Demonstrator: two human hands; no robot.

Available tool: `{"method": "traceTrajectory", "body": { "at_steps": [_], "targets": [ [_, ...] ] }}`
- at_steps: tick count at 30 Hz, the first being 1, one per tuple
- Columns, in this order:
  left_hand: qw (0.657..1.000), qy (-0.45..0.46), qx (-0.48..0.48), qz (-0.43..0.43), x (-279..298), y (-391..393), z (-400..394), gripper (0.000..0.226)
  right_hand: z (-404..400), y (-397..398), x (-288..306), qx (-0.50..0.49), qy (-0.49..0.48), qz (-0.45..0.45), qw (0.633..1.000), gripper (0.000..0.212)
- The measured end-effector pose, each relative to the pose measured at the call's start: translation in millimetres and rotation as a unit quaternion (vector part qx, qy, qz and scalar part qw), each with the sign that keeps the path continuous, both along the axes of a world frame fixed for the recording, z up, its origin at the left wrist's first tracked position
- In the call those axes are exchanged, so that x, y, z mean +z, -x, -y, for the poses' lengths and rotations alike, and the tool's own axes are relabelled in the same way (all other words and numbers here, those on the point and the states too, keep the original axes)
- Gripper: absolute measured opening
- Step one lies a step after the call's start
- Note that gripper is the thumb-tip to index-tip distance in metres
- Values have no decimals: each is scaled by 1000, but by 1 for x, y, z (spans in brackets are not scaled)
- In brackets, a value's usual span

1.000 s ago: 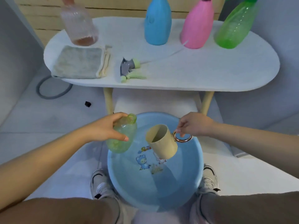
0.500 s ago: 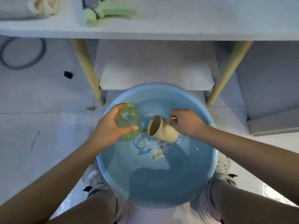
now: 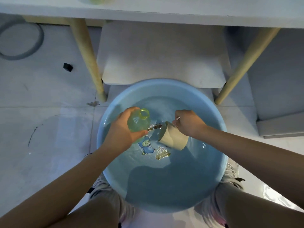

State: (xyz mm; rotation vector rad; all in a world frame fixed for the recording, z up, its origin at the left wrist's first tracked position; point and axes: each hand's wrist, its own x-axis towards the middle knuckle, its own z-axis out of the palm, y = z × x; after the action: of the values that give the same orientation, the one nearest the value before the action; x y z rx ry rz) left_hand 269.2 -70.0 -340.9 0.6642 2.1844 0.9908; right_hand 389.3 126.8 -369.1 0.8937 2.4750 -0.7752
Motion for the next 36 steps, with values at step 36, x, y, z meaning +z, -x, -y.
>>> {"method": "traceTrajectory", "body": {
  "at_steps": [36],
  "targets": [
    [997,-26,51,-50,0,-2,-10,68,-28,-8,85,-190,175,-259,930,28]
  ]
}}
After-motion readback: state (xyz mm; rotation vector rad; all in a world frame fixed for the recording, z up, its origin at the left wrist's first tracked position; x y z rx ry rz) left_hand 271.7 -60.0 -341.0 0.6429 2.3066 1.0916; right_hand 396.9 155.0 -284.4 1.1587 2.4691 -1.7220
